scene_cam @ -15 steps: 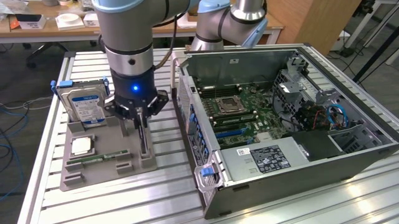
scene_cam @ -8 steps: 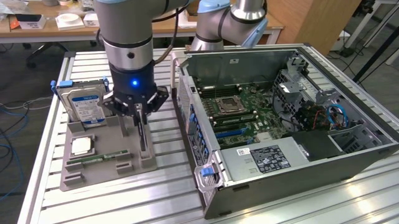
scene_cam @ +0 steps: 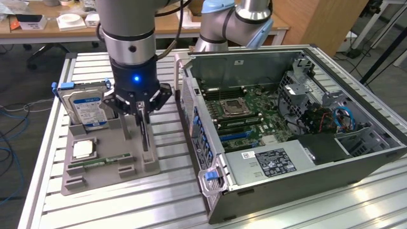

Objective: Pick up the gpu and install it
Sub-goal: 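Pick up the gpu and move the gpu toward the slot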

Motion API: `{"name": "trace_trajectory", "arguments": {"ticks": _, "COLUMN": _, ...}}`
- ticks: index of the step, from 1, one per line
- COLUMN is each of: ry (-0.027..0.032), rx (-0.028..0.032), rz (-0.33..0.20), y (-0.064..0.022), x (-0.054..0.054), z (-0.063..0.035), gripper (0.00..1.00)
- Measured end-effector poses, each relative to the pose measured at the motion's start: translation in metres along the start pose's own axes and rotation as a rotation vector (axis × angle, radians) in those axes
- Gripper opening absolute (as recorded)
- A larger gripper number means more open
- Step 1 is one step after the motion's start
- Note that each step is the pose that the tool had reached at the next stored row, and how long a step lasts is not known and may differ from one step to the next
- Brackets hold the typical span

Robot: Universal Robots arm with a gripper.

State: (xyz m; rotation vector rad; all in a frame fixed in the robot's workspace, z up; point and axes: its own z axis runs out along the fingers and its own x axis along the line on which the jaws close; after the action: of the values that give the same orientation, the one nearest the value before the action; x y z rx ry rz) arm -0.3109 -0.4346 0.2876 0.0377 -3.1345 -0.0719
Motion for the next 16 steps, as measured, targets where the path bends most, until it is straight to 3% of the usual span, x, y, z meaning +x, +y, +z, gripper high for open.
{"name": "trace_trajectory", "arguments": {"ticks": 16, "ry": 0.0, "rx": 0.0, "rz": 0.0, "y": 0.0011, "x": 0.0, "z": -0.0249, "gripper": 0.26}}
